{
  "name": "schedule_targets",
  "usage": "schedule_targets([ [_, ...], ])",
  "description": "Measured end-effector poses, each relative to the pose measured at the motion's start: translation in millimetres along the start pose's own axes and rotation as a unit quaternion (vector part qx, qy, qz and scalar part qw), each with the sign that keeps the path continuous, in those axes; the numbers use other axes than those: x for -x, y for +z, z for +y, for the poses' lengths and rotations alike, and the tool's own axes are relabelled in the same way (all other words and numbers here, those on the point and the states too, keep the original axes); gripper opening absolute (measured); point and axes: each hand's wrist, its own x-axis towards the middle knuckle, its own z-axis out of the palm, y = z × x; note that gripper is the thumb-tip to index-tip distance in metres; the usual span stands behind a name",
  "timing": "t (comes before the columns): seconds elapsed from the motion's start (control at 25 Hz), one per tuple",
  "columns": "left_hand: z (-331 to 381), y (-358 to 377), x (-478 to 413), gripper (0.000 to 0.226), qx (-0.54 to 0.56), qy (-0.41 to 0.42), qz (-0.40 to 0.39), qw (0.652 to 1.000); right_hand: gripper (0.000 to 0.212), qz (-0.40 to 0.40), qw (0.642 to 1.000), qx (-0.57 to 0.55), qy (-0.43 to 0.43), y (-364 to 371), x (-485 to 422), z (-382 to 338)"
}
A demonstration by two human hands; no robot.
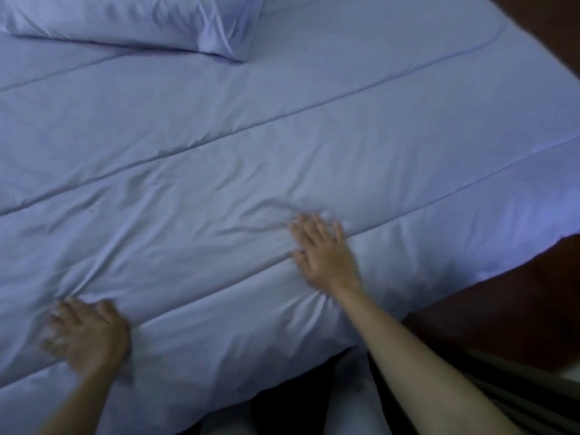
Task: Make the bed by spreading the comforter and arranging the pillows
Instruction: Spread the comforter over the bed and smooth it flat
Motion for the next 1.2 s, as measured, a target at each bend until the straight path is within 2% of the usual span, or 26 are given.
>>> schedule_targets([
  [0.08, 53.1, 35.6, 18.7, 0.065, -0.007, 0.033, 0.024, 0.999, 0.067, 0.009, 0.999, 0.004, 0.036, -37.8, 11.9, 104.0],
  [0.2, 153.4, 122.1, 43.9, 0.061, 0.006, 0.149, -0.034, 0.988, 0.065, -0.016, 0.992, 0.008, 0.122, -94.7, 39.4, 244.4],
  [0.24, 193.2, 154.8, 58.1, 0.061, 0.011, 0.216, -0.056, 0.975, 0.064, -0.025, 0.987, 0.006, 0.160, -112.3, 49.4, 282.7],
  [0.32, 278.8, 215.2, 100.0, 0.064, -0.022, 0.403, -0.096, 0.910, 0.065, -0.038, 0.973, 0.012, 0.228, -139.3, 64.0, 349.7],
  [0.4, 352.1, 252.1, 134.8, 0.065, -0.076, 0.561, -0.139, 0.813, 0.063, -0.019, 0.944, 0.012, 0.330, -158.0, 67.9, 395.2],
  [0.44, 377.5, 262.9, 138.7, 0.064, -0.088, 0.595, -0.164, 0.782, 0.063, -0.004, 0.914, -0.002, 0.405, -167.6, 64.3, 407.5],
  [0.48, 397.3, 267.7, 132.3, 0.064, -0.092, 0.602, -0.179, 0.773, 0.063, 0.010, 0.877, -0.024, 0.479, -174.2, 55.5, 416.3],
  [0.52, 406.7, 266.8, 114.4, 0.064, -0.091, 0.578, -0.187, 0.789, 0.065, 0.024, 0.847, -0.042, 0.530, -176.2, 41.1, 418.7],
  [0.56, 408.4, 261.2, 89.2, 0.065, -0.082, 0.532, -0.182, 0.823, 0.068, 0.038, 0.838, -0.048, 0.543, -172.7, 21.8, 413.5],
  [0.6, 401.8, 250.0, 59.7, 0.065, -0.076, 0.464, -0.179, 0.864, 0.069, 0.047, 0.853, -0.049, 0.517, -163.6, -1.5, 398.8],
  [0.64, 387.2, 230.9, 31.3, 0.065, -0.063, 0.381, -0.170, 0.906, 0.068, 0.050, 0.887, -0.052, 0.456, -148.1, -27.4, 374.4],
  [0.72, 341.6, 177.6, -6.6, 0.067, -0.032, 0.206, -0.145, 0.967, 0.065, 0.041, 0.956, -0.067, 0.281, -112.6, -76.5, 303.6],
  [0.8, 291.4, 119.6, -3.2, 0.071, -0.008, 0.058, -0.148, 0.987, 0.065, -0.027, 0.994, -0.084, 0.070, -82.2, -104.9, 206.6],
  [0.84, 269.3, 97.2, 11.9, 0.073, -0.005, 0.011, -0.149, 0.989, 0.065, -0.097, 0.991, -0.076, -0.046, -73.3, -110.0, 158.2],
  [0.88, 250.9, 83.6, 31.2, 0.074, -0.004, -0.018, -0.140, 0.990, 0.065, -0.168, 0.973, -0.047, -0.151, -67.4, -109.7, 120.6],
  [0.92, 236.6, 78.4, 51.3, 0.074, -0.002, -0.038, -0.119, 0.992, 0.065, -0.213, 0.950, -0.007, -0.226, -62.1, -108.8, 101.1],
  [0.96, 229.8, 78.2, 68.1, 0.074, -0.002, -0.052, -0.094, 0.994, 0.064, -0.224, 0.939, 0.019, -0.261, -56.3, -112.1, 102.0],
  [1.04, 231.9, 88.9, 89.5, 0.072, -0.004, -0.073, -0.046, 0.996, 0.062, -0.170, 0.961, 0.006, -0.217, -52.6, -130.5, 147.0],
  [1.12, 245.7, 105.4, 100.4, 0.071, 0.002, -0.061, -0.010, 0.998, 0.059, -0.116, 0.990, -0.012, -0.084, -69.3, -148.6, 227.5],
  [1.2, 262.3, 128.8, 110.6, 0.069, -0.001, -0.015, -0.004, 1.000, 0.059, -0.080, 0.995, 0.032, 0.045, -98.4, -145.8, 321.4],
])
